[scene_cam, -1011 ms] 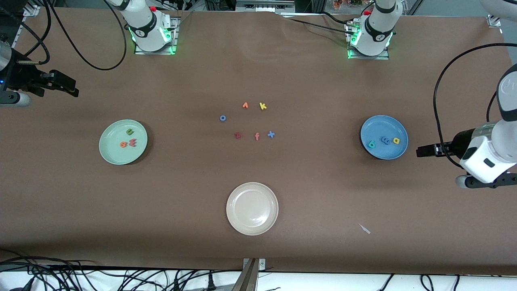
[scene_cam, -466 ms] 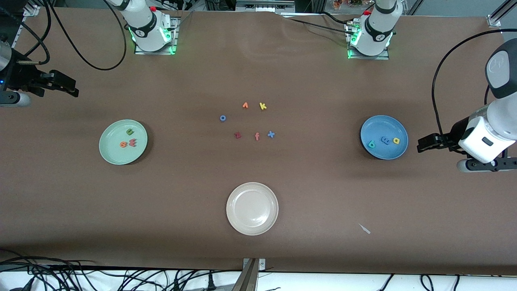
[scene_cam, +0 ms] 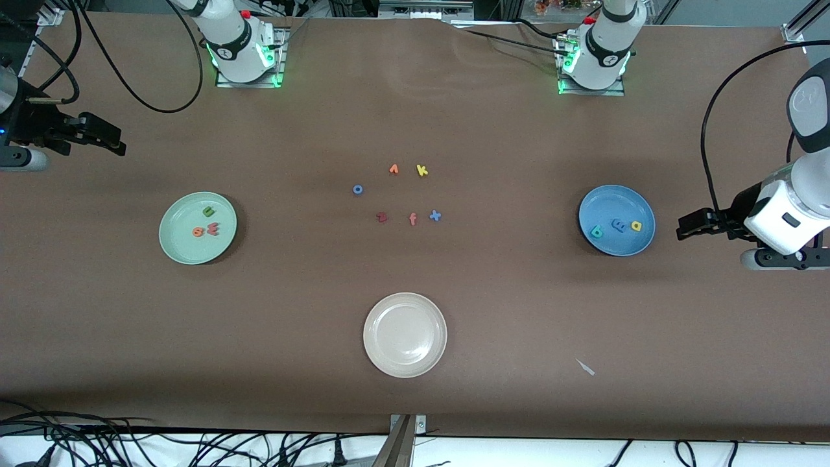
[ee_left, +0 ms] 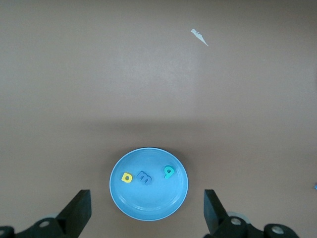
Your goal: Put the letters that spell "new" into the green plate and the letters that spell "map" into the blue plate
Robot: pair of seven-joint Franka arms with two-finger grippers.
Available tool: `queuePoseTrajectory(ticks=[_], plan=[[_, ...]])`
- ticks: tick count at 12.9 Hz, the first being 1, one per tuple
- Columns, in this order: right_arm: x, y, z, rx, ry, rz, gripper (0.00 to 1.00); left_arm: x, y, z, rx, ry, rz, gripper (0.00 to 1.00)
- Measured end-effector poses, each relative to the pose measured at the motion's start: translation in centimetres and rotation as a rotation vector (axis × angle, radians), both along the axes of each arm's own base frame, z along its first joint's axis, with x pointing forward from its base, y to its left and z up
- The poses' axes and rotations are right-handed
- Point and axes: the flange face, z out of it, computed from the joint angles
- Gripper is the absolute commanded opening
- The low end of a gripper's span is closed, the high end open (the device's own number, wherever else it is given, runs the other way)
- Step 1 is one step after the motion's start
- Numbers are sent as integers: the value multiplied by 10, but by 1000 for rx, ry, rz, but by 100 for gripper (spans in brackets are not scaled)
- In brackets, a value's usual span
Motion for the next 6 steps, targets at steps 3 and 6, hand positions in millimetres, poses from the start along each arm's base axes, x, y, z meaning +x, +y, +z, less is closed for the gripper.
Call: queuePoseTrajectory(ticks=[3,6], plan=[[0,0,0,0,0,0,100,-1,0,-4,0,9,-2,100],[0,2,0,0,1,3,100,-2,0,-7,0,14,-3,100]])
